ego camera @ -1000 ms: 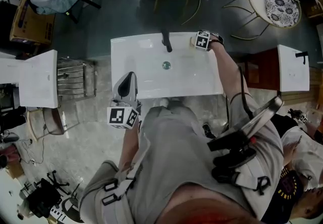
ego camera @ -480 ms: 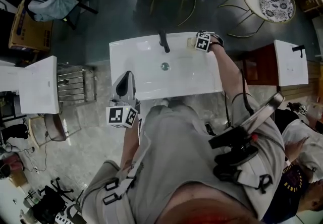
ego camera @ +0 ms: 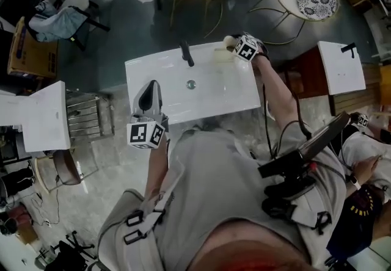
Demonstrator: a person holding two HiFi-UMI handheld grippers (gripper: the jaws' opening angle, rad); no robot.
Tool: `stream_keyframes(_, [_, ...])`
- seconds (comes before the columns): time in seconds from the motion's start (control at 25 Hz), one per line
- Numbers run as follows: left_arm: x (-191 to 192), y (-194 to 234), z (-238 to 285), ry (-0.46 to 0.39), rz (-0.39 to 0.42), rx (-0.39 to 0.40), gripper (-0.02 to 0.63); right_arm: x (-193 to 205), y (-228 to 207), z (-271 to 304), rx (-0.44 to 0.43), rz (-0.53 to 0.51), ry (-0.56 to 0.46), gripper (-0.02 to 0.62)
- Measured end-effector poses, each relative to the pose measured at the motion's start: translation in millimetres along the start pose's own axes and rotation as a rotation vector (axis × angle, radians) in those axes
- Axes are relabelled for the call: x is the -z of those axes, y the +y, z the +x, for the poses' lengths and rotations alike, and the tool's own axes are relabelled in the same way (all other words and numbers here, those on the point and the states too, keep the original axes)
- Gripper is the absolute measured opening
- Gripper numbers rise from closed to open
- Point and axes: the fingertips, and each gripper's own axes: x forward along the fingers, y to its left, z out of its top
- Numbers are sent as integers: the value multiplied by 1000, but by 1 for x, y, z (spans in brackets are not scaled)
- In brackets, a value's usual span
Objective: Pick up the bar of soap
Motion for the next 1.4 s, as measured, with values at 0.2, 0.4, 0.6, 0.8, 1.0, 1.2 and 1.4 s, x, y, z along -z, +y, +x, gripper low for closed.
stream_keyframes(0.2, [-26,-19,11,-51,18,39,-2,-33,-23,-73,136,105,-155,259])
stream_keyframes(0.4, [-49,-27,11,-101,37,55,-2,-84,-37,-155,284,219,-370,258])
stream_keyframes(0.6, [-64,-42,9,-133,47,58,-2,-118,-43,-247,391,389,-660,258])
stream_keyframes(0.8, [-76,-51,7,-159,47,55,-2,-152,-34,-331,428,577,-935,255])
stream_keyframes(1.0, [-81,-55,0,-170,48,60,-2,-177,-18,-355,432,566,-989,253])
stream_keyframes(1.2, [-74,-54,-9,-156,45,52,-2,-178,-2,-356,416,542,-980,250])
stream_keyframes(1.4, [-75,-53,-12,-152,55,57,-2,-181,12,-355,403,525,-974,249])
